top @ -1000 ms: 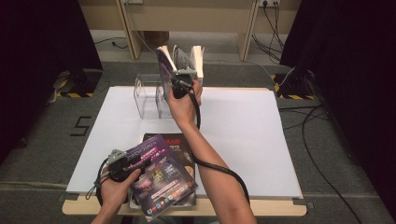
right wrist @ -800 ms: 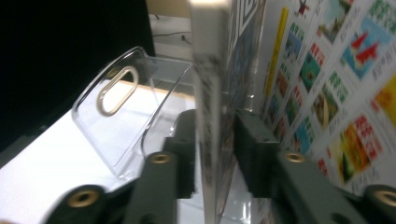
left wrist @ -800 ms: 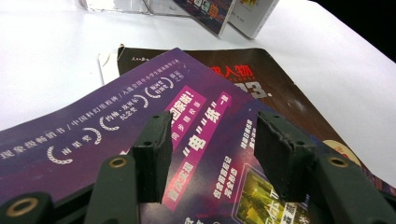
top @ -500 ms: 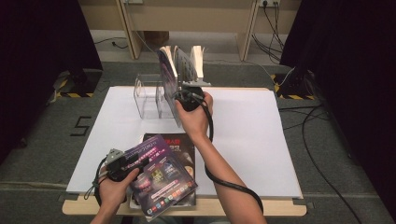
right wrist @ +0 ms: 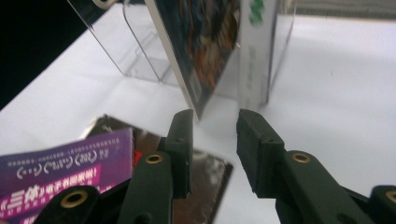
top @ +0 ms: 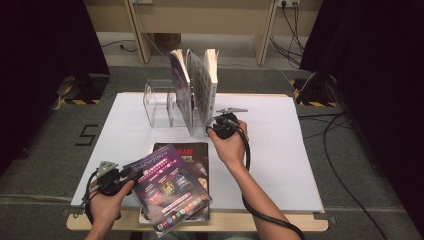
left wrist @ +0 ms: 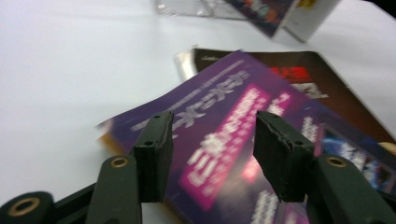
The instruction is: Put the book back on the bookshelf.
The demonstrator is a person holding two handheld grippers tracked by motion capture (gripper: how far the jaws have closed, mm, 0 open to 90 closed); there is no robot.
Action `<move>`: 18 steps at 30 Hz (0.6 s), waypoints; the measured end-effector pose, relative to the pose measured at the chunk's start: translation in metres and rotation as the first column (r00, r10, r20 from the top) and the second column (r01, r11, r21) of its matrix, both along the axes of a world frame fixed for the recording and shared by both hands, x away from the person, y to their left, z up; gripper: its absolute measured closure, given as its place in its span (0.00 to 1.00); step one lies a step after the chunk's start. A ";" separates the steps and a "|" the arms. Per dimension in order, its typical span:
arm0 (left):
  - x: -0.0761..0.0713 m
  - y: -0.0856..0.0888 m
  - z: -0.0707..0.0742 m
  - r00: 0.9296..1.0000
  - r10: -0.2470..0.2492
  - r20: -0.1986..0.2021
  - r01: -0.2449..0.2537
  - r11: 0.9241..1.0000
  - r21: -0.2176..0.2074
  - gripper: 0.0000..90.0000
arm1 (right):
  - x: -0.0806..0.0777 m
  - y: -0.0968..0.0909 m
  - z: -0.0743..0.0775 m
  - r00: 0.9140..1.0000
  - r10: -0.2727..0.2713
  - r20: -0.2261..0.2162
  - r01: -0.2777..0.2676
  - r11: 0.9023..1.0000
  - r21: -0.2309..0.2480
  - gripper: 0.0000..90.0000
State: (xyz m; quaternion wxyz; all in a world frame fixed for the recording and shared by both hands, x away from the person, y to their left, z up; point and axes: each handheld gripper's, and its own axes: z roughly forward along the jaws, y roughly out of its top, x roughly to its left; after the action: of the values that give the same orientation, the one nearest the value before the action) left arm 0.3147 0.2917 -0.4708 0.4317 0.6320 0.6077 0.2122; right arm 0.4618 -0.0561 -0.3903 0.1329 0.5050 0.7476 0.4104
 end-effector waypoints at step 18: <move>0.012 0.021 -0.024 0.985 0.073 -0.158 -0.083 0.995 -0.062 0.54 | -0.014 0.003 -0.038 0.985 0.071 -0.157 -0.075 0.997 -0.021 0.75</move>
State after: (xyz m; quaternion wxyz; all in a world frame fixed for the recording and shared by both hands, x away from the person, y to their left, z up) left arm 0.3265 0.3127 -0.4950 0.3956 0.6072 0.6708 0.1580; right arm 0.4482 -0.0529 -0.4278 0.0655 0.5062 0.7790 0.3641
